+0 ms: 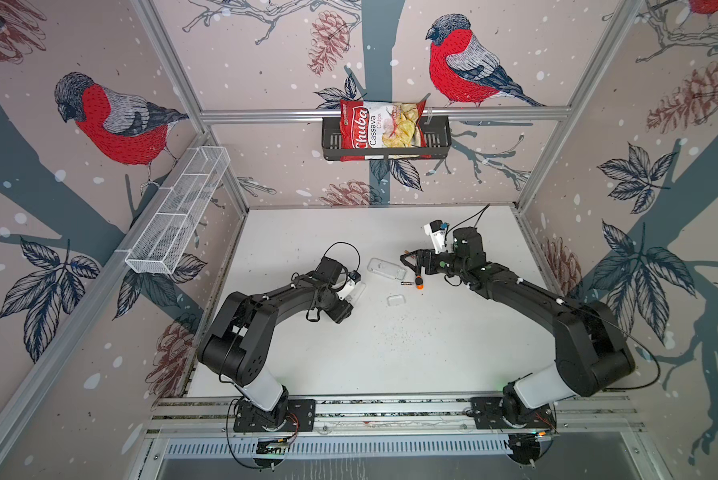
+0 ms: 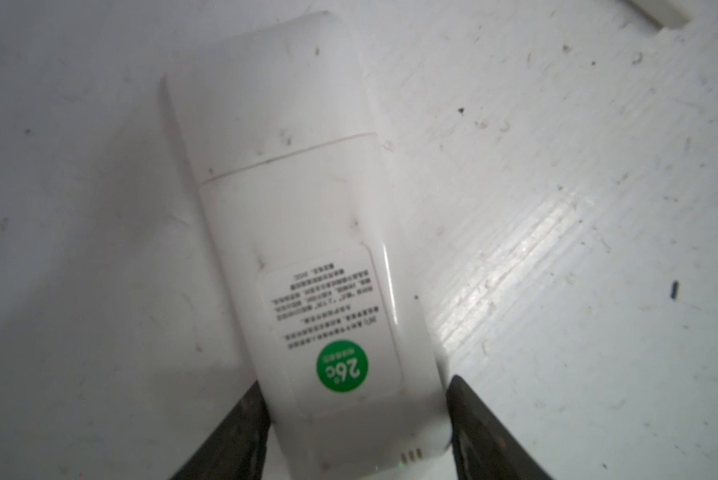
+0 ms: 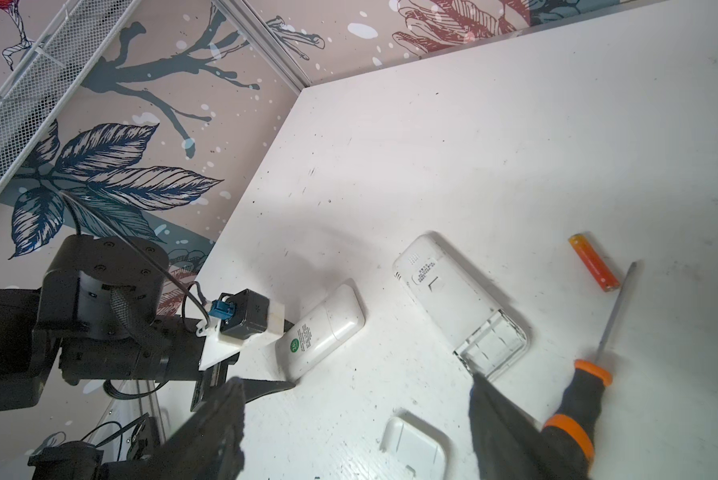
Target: Unload the batteries from the remote control
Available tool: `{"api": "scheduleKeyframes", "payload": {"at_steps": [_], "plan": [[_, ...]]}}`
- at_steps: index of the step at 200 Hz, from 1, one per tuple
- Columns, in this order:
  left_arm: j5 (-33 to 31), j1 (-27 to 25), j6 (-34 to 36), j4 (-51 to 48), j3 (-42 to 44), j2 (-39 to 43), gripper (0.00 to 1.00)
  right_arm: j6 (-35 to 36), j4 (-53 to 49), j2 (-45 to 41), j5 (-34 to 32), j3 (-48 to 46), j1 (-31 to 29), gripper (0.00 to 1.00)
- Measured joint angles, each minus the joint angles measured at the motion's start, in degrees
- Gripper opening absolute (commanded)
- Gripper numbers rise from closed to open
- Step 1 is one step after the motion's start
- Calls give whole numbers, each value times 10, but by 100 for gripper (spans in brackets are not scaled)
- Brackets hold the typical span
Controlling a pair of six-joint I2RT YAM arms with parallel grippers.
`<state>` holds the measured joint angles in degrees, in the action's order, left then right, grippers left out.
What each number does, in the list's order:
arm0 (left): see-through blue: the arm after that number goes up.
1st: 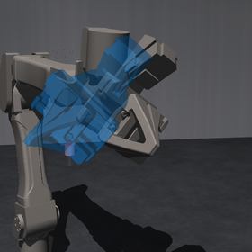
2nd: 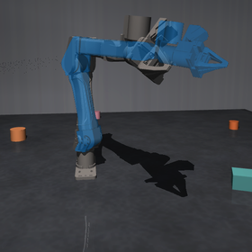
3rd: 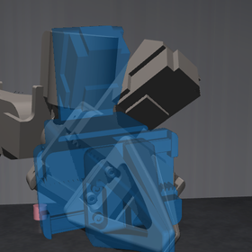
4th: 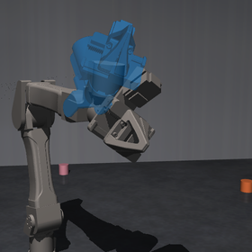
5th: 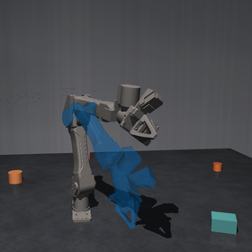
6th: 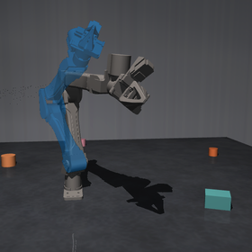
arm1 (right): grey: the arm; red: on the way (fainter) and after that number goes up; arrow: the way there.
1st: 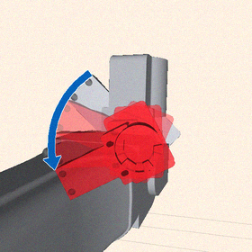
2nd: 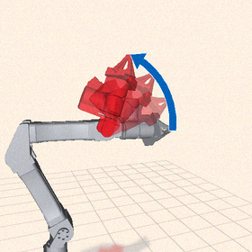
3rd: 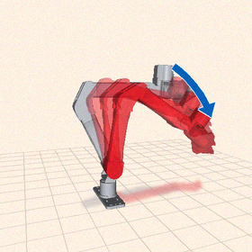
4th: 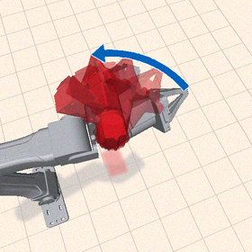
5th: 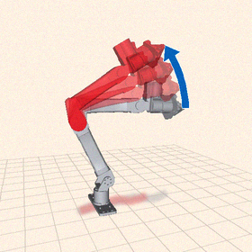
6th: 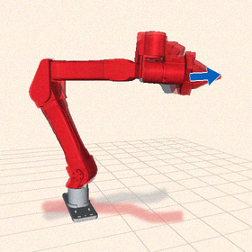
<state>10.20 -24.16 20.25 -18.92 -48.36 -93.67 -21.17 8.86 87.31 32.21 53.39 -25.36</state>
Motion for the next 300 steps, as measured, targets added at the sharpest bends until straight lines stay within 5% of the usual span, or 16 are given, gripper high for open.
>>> {"api": "scheduleKeyframes", "payload": {"at_steps": [21,45,79,133,166,246,300], "plan": [[0,0,-4,15,-8,-13,61,0,0,0,1,1,0,84],[-6,0,-10,24,-18,-26,41,0,0,0,1,1,0,84],[-9,2,-20,21,-23,-32,32,0,0,0,1,2,0,84],[-20,-7,-23,-15,-23,21,26,0,-7,17,1,12,3,78],[-29,-57,-38,-21,-23,98,26,1,-29,42,1,28,5,73],[-9,-81,-81,-28,19,246,26,40,-113,53,13,66,-40,82],[0,-117,-90,-19,39,246,26,81,-168,76,50,128,-66,79]]}}
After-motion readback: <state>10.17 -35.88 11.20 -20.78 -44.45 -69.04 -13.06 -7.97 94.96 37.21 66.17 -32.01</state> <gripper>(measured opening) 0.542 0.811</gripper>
